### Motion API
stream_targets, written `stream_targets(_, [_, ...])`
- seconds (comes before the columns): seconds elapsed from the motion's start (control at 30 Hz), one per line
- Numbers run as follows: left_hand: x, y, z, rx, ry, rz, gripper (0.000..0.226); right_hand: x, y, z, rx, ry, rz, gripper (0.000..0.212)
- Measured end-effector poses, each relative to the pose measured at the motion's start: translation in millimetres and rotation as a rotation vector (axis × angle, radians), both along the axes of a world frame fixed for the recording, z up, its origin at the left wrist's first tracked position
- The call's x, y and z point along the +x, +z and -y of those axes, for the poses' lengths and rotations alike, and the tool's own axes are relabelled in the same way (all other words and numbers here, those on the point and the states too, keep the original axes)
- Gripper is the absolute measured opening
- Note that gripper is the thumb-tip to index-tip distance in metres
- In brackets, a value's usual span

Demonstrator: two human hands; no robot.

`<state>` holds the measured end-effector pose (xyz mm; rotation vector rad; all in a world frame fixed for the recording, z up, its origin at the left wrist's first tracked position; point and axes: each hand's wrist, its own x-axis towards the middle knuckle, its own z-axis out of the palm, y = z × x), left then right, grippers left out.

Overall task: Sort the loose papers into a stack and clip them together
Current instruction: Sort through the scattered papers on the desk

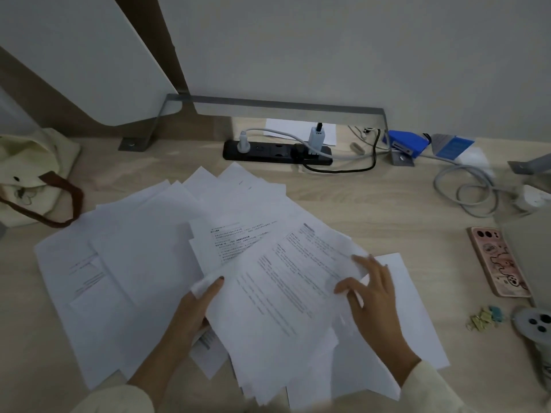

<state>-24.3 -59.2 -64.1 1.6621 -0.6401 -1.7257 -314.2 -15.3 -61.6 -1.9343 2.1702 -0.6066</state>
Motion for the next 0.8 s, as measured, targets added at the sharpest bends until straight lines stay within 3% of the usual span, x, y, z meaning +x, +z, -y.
stream_targets(0.07, [-1.5,-1.0,-1.9,-0.002,-0.054,0.031,0.016,3.3,4.1,1.5,0.033,-0.144,0.143,0.032])
stream_targets(0.17, [-4.5,-5.5,-1.2,0.011,-0.077,0.061,0.016,18.7,15.5,3.5,0.187,-0.466,0.861,0.055])
stream_targets(0.23, [-5.2,-8.5,-0.7,0.020,-0.068,0.071,0.016,29.5,20.1,3.3,0.229,-0.599,1.342,0.048])
stream_targets(0.3, [-5.2,-11.1,-1.2,0.028,-0.075,0.085,0.018,35.6,17.5,0.1,0.267,-0.581,1.573,0.042])
stream_targets(0.4, [-4.3,-12.4,-0.2,0.050,-0.076,0.089,0.023,44.4,9.7,-5.4,0.410,-0.463,1.450,0.034])
stream_targets(0.57, [-2.4,-12.6,2.8,0.043,-0.052,0.051,0.016,28.0,10.1,17.9,0.520,-0.535,1.070,0.021])
stream_targets(0.7, [-8.8,-9.4,4.6,0.017,-0.063,0.079,0.019,21.2,14.3,52.5,0.663,-0.293,0.712,0.017])
stream_targets(0.8, [-13.0,-9.9,2.3,-0.025,-0.092,0.100,0.021,38.6,10.5,72.2,0.642,-0.064,0.529,0.025])
